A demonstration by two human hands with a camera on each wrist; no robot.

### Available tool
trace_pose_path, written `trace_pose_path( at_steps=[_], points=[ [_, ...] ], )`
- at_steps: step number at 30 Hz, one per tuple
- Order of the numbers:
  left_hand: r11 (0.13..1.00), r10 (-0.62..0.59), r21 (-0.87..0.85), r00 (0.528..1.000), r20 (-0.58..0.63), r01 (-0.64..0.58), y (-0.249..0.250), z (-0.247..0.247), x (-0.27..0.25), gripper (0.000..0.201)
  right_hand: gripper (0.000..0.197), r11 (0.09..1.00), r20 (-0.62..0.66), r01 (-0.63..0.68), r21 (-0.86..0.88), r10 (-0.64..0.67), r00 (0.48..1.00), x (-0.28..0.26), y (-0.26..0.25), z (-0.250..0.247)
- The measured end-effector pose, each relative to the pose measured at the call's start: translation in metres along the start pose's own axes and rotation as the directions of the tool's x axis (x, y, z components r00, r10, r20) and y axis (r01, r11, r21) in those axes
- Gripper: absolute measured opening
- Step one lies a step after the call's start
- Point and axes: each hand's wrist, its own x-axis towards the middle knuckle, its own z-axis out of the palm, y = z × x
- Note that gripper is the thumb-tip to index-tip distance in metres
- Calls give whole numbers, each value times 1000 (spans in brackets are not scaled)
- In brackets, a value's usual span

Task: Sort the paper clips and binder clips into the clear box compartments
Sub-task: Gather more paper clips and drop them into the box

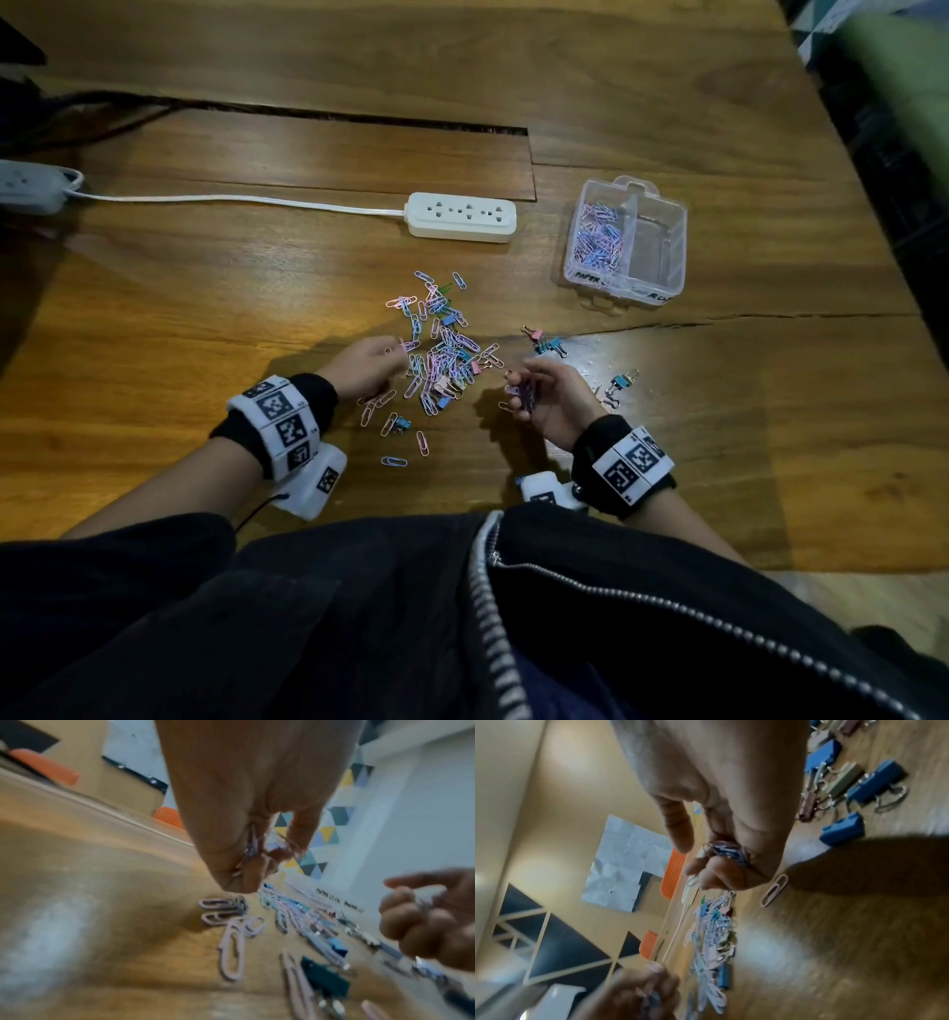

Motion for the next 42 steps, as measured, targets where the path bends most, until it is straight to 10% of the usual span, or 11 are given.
trace_pose_path(
  at_steps=[3, 5, 8, 12, 14, 16, 22, 26, 32, 38, 42],
  points=[
    [870, -25, -491, 1000, 12, 28, 4, -4, -4, 26, 28, 907, -130, 57, -418, -122, 984, 3, 5, 3],
    [794, -18, -607, 1000, 24, 28, 3, -6, -5, 26, 27, 669, -147, 56, -742, -243, 959, 5, 10, 5],
    [756, -7, -654, 999, 38, 30, 3, -9, -8, 27, 18, 303, -117, -10, -953, -336, 935, 7, 18, 4],
    [934, -41, -355, 998, 38, 52, 4, -10, -13, 29, 17, 127, -67, -28, -991, -317, 946, 6, 21, 6],
    [986, -4, 168, 996, -92, 19, -2, -9, -15, 32, 13, 149, -51, -10, -989, -277, 960, 7, 19, 8],
    [856, 55, 515, 985, -166, 39, -9, -8, -18, 31, 15, 249, -27, 34, -968, -238, 971, 5, 17, 11],
    [760, -42, 624, 971, -235, 184, -20, -5, -23, 46, 26, 958, 156, 54, -282, -10, 988, 4, 9, 18],
    [706, -36, 679, 968, -248, 200, -26, 0, -25, 65, 26, 993, 220, 45, -106, -20, 975, 8, 4, 20],
    [747, -9, 654, 986, -168, 118, -24, 6, -24, 46, 23, 932, 189, -51, -360, 126, 974, 14, 15, 34],
    [732, 10, 677, 993, -115, 72, -12, 13, -18, 20, 28, 392, 221, 228, -891, -64, 973, 18, 34, 54],
    [901, -6, 432, 996, -89, 44, -9, 7, -13, 24, 35, 1, 342, 345, -939, -125, 931, 14, 35, 61]
  ],
)
